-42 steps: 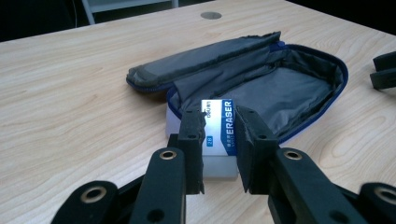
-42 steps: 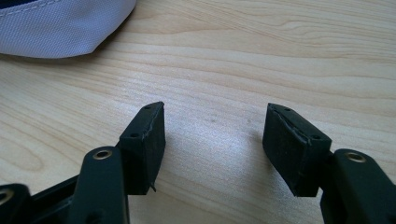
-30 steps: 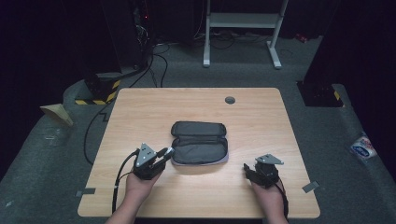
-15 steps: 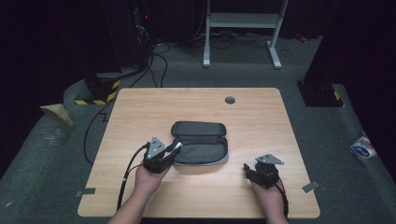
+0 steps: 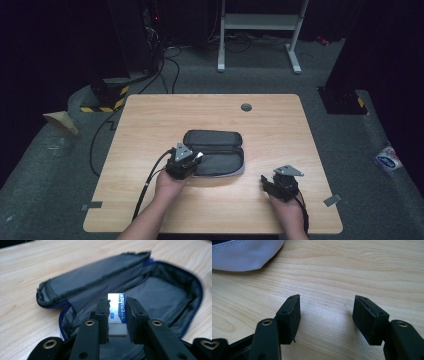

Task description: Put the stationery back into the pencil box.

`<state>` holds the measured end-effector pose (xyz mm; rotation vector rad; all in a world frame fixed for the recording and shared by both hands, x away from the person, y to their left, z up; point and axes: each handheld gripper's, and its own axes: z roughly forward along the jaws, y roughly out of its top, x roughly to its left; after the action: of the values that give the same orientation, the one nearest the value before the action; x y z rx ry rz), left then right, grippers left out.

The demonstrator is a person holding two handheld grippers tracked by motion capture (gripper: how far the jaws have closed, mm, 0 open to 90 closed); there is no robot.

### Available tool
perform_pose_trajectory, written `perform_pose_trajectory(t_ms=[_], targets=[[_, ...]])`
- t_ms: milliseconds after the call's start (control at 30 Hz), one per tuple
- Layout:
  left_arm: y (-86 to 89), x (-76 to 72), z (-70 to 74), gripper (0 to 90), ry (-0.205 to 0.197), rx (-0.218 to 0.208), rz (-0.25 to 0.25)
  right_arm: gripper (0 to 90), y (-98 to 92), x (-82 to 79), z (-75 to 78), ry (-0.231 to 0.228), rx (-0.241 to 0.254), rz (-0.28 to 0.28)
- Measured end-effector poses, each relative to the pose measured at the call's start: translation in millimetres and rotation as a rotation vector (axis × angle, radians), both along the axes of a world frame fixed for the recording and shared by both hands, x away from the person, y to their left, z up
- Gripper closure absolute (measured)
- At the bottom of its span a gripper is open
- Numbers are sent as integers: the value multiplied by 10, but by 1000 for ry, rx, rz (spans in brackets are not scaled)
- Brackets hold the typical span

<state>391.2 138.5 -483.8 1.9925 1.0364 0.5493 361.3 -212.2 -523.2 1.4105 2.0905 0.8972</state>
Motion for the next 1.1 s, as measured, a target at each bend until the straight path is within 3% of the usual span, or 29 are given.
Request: perform_pose_trajectory(t_ms=[167,367,467,600,833,1100], targets=[[-26,53,-108,729,48,93,19,390,0,3,-1,-2,0,1],[-20,62,-109,726,40,114,36,391,3,0,0,0,-1,-2],[-18,62,-99,723,40,109,41,390,2,0,0,0,0,-2],[-15,57,-70,631,25,90,53,390,3,0,0,0,-1,-2],[-8,70,-48,562,26,62,52,390,4,0,0,0,-1,-3],[30,93,23,443,46,-16,14,390,3,0,0,0,0,-4]])
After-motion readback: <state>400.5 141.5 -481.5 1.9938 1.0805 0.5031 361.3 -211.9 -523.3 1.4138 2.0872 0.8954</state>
